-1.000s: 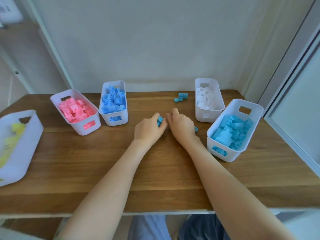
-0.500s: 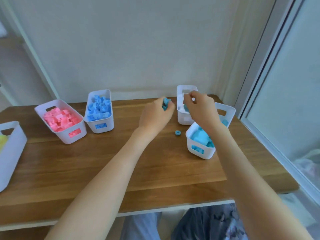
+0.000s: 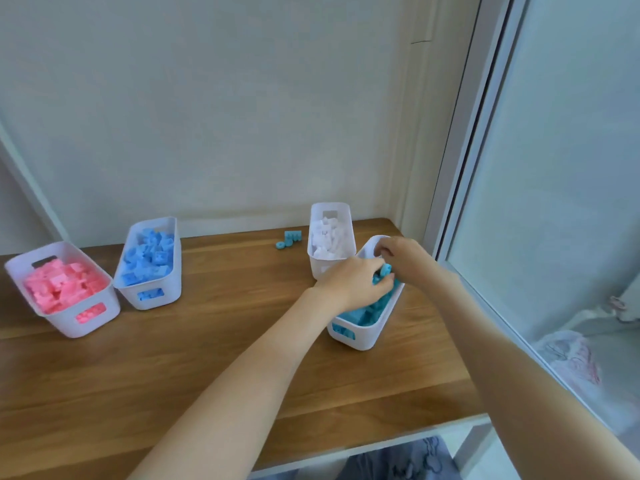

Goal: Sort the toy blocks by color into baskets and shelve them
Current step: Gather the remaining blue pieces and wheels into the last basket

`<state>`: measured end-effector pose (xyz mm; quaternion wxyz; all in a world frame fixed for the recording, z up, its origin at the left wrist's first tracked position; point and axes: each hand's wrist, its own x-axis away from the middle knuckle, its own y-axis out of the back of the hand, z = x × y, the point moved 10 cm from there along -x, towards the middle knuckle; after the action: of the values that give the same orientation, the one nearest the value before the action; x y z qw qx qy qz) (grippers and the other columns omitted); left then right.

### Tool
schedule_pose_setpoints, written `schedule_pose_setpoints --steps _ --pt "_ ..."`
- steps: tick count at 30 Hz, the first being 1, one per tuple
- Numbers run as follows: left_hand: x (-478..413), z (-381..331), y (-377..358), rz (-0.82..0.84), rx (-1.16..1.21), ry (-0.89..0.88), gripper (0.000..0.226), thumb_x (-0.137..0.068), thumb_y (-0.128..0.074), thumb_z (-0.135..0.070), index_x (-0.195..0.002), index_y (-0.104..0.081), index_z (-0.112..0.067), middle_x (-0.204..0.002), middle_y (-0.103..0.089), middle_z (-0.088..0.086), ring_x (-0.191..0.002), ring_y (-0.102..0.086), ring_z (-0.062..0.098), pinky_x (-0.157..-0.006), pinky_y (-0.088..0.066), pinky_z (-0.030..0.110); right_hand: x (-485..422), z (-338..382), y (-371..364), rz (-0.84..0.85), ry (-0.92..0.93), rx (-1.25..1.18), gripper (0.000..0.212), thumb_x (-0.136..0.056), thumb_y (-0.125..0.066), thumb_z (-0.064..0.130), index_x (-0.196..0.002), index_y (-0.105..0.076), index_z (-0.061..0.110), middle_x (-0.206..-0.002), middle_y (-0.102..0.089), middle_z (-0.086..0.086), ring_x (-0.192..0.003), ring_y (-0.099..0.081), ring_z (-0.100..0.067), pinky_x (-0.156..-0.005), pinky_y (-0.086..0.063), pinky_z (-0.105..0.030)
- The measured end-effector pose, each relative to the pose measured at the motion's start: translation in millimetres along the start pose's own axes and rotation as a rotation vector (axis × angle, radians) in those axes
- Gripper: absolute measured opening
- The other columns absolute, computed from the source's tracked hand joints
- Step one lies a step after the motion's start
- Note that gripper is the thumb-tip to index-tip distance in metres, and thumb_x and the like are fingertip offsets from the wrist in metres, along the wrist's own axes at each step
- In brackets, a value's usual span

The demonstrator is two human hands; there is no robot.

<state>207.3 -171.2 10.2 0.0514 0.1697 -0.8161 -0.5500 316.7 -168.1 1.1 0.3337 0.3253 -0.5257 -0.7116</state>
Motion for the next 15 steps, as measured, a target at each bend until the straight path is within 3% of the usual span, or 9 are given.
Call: schedule_pose_setpoints --steps 3,7,11,15 --pt "-3.3 2.0 -5.2 0.037 -0.153 -0.028 0.022 -0.097 -0.043 -0.039 -0.106 -0.050 -0.021 -0.095 -0.062 0.000 -0.079 -0.059 0.013 -0.067 -0.053 0.030 8.8 -17.5 10.3 -0.120 -0.001 -0.237 0.032 -0.094 -0.035 0.006 -0.107 -0.064 0.012 -0.108 -0.064 -0.005 -0.101 -0.058 -0.022 -0.083 -0.041 -0.027" --pt "-2.6 1.4 -11.8 0.090 -0.114 -0.067 0.038 -0.093 -0.054 -0.031 -0.129 -0.046 -0.021 -0.127 -0.051 -0.001 -0.102 -0.055 0.015 -0.076 -0.050 0.028 14.9 -26.0 17.4 -0.146 -0.049 -0.407 0.030 -0.098 -0.033 0.011 -0.102 -0.063 0.007 -0.102 -0.065 -0.009 -0.096 -0.059 -0.024 -0.083 -0.045 -0.032" --pt "2.8 1.8 -0.1 0.087 0.012 -0.085 0.047 -0.091 -0.057 -0.030 -0.136 -0.044 -0.024 -0.136 -0.043 -0.005 -0.117 -0.047 0.011 -0.083 -0.040 0.022 18.7 -18.1 18.8 -0.144 -0.036 -0.400 0.035 -0.099 -0.034 0.019 -0.103 -0.059 -0.004 -0.101 -0.062 -0.020 -0.095 -0.055 -0.033 -0.083 -0.042 -0.040" --pt "16.0 11.9 25.4 -0.062 0.111 -0.118 0.032 -0.091 -0.057 -0.026 -0.123 -0.055 -0.026 -0.130 -0.049 -0.009 -0.119 -0.046 0.007 -0.092 -0.042 0.024 25.1 4.8 31.1 -0.256 -0.006 -0.420 0.031 -0.099 -0.035 0.019 -0.104 -0.059 -0.001 -0.103 -0.061 -0.012 -0.093 -0.052 -0.025 -0.078 -0.038 -0.031"
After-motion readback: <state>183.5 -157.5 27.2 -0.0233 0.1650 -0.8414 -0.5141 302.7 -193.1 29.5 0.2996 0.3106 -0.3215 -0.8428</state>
